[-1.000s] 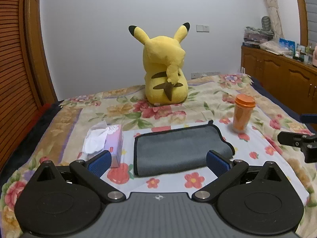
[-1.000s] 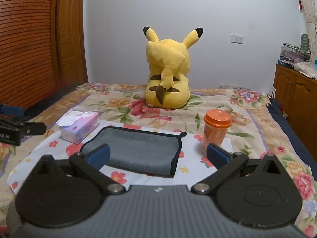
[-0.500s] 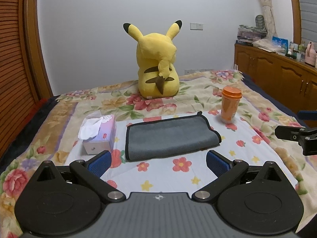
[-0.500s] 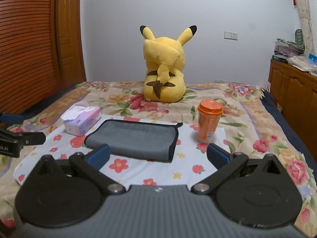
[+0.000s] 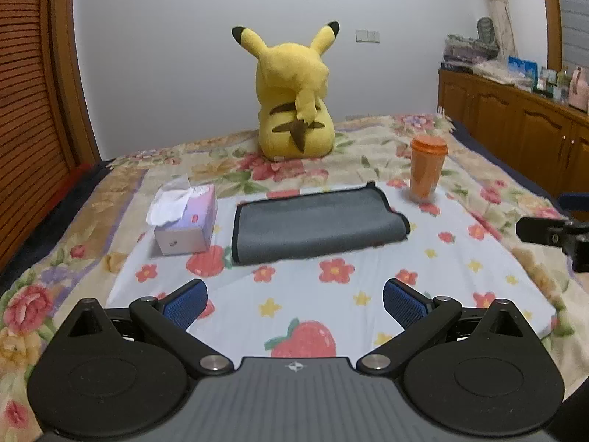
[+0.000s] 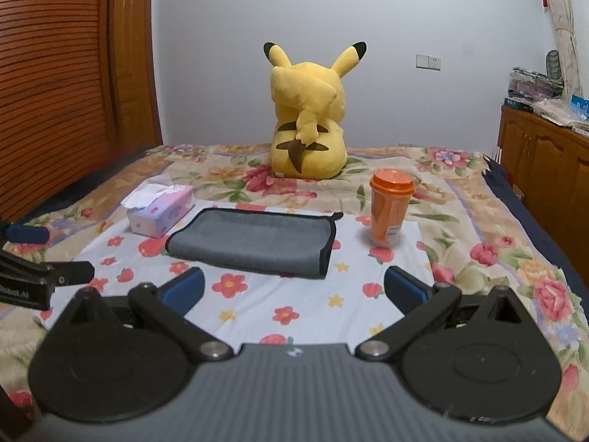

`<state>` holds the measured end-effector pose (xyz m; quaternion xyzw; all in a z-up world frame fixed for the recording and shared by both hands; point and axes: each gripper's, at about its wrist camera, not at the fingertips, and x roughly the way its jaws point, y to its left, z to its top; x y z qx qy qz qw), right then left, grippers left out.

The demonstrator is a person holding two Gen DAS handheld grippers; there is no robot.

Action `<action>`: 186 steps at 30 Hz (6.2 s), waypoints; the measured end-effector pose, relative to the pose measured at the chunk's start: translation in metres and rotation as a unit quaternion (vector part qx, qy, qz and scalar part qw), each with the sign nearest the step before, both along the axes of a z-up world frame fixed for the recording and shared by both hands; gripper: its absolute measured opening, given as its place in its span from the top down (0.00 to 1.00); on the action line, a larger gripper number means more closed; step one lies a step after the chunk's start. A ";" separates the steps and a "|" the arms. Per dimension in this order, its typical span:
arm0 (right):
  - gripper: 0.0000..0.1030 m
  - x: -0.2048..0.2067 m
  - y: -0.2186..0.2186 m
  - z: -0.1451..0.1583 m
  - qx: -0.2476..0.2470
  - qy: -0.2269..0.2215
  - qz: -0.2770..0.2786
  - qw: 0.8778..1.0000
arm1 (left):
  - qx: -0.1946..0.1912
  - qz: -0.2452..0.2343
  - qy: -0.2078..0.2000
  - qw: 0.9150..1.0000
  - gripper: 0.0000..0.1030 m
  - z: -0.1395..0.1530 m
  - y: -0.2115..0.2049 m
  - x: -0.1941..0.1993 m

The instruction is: Fold towel

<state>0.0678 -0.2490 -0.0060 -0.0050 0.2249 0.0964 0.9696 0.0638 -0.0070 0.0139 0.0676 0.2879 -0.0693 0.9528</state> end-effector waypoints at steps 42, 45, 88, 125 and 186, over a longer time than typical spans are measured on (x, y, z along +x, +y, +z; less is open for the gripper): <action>0.00 -0.006 0.014 -0.044 -0.014 0.023 -0.002 1.000 | -0.019 0.018 -0.015 1.000 0.00 -0.046 0.009 -0.021; 0.00 -0.008 0.013 -0.042 -0.009 0.017 -0.005 1.000 | -0.018 0.020 -0.024 0.999 0.00 -0.045 0.008 -0.022; 0.00 -0.033 -0.003 -0.025 0.022 -0.088 -0.050 0.995 | -0.037 0.032 -0.139 0.989 0.00 -0.014 0.017 -0.042; 0.00 -0.035 -0.002 -0.025 0.019 -0.096 -0.053 0.994 | -0.031 0.032 -0.132 0.990 0.00 -0.020 0.017 -0.040; 0.00 -0.034 -0.001 -0.024 0.018 -0.096 -0.053 0.994 | -0.028 0.031 -0.130 0.991 0.00 -0.020 0.016 -0.039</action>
